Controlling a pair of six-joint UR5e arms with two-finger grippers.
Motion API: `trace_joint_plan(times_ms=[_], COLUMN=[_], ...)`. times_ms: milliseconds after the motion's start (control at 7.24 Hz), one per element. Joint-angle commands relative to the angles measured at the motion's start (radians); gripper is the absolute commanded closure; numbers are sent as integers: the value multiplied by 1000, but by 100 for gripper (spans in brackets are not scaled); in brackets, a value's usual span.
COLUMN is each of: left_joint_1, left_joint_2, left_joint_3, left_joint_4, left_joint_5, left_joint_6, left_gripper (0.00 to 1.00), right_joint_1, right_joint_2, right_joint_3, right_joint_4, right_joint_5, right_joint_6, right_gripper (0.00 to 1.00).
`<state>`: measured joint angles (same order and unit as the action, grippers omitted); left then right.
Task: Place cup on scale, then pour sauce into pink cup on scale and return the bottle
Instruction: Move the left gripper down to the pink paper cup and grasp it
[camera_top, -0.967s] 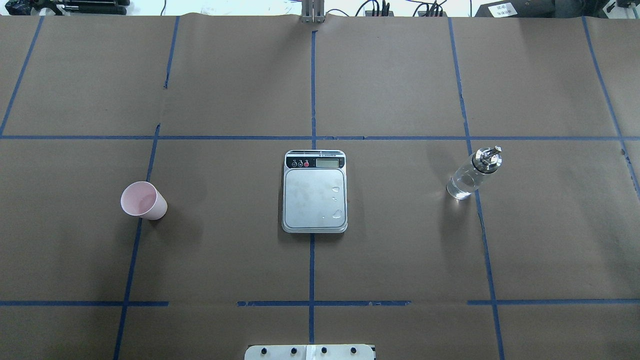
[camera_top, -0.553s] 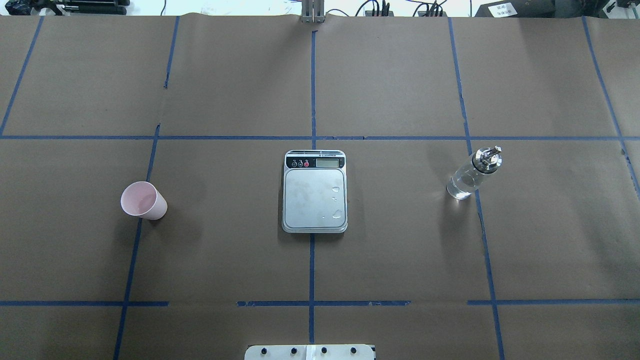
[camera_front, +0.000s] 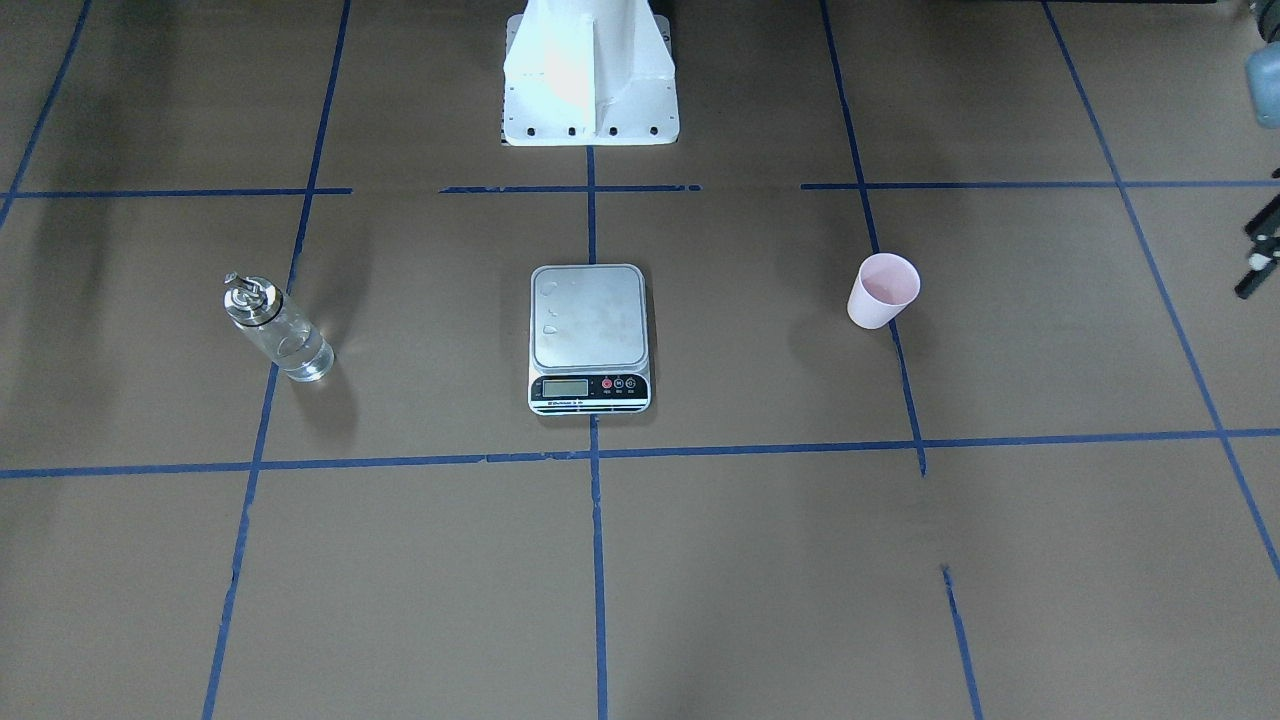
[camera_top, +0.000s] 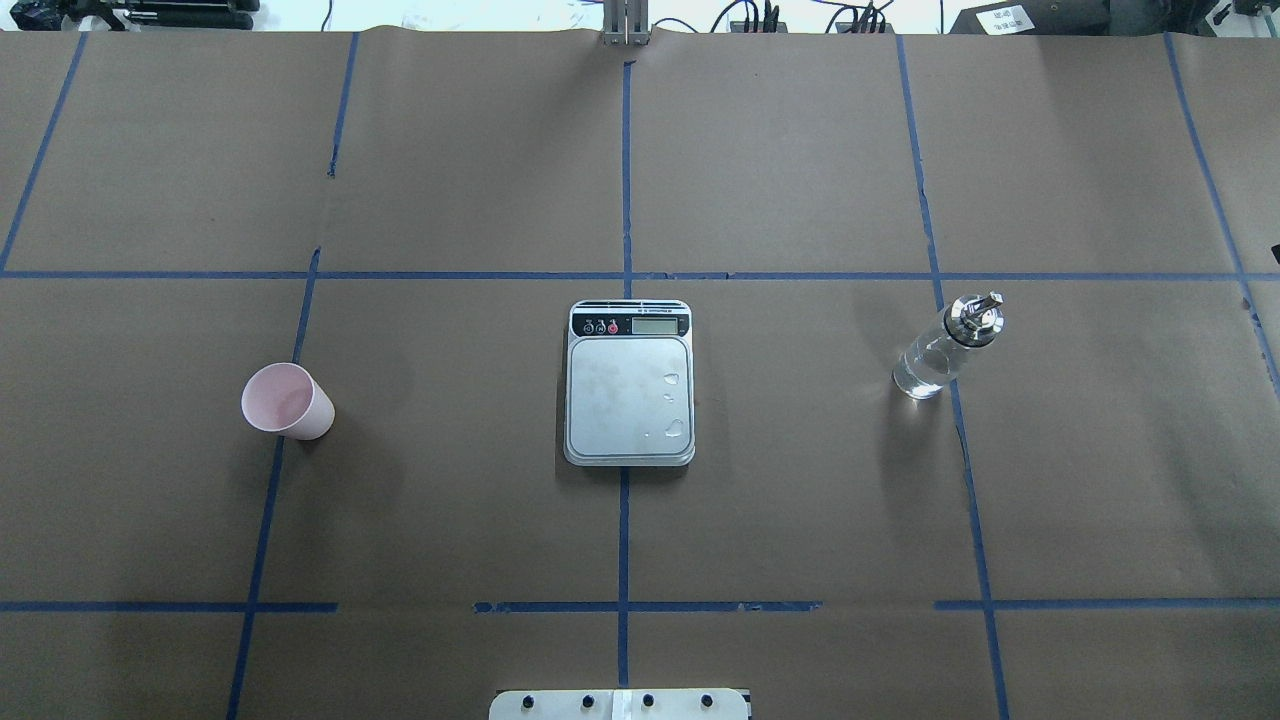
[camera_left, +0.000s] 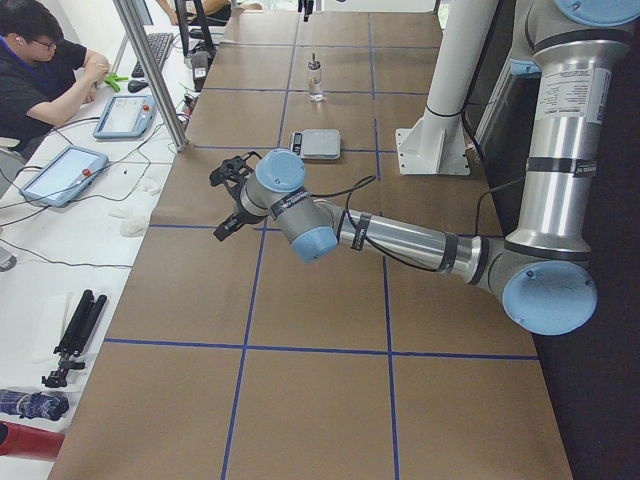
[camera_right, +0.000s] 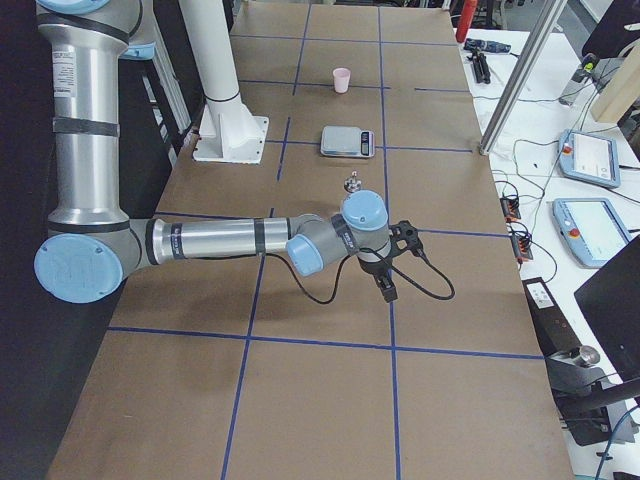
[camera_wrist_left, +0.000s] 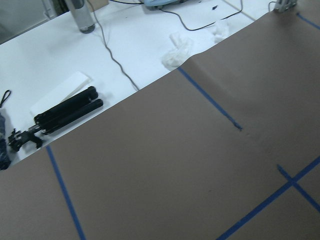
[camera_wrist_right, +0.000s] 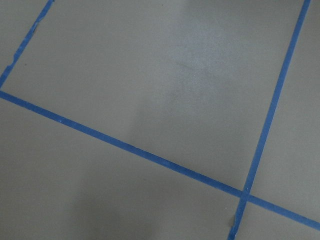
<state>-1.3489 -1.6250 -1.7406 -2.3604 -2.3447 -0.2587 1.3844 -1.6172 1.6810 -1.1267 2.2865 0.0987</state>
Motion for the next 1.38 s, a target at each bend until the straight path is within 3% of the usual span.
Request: trace_joint_plan(times_ms=[0,138,276,553,829,1244], left_joint_1=[175,277,354,462,616,677], left_joint_2=[29,80,114,135,136,125], left_joint_3=[-122,-195,-242,-266,-249,-225], left_joint_4=[-13,-7,33,105,156,170], left_joint_5=[91,208,287,416,565,576], left_joint_6=[-454,-550,-629,-759,-859,-880], left_gripper=[0,2,12,41,42,41], right_joint_1=[-1,-1,-2,-2,-4,-4], right_joint_2=[-7,-7,-7,-7,-7,-7], right_joint_3=[2,0,-3,-1,-3,-4], right_joint_4=[10,16,16,18,18,16], right_joint_5=[22,22,21,22,21,21], right_joint_6=[13,19,21,24,23,23], right_gripper=[0,0,0,0,0,0])
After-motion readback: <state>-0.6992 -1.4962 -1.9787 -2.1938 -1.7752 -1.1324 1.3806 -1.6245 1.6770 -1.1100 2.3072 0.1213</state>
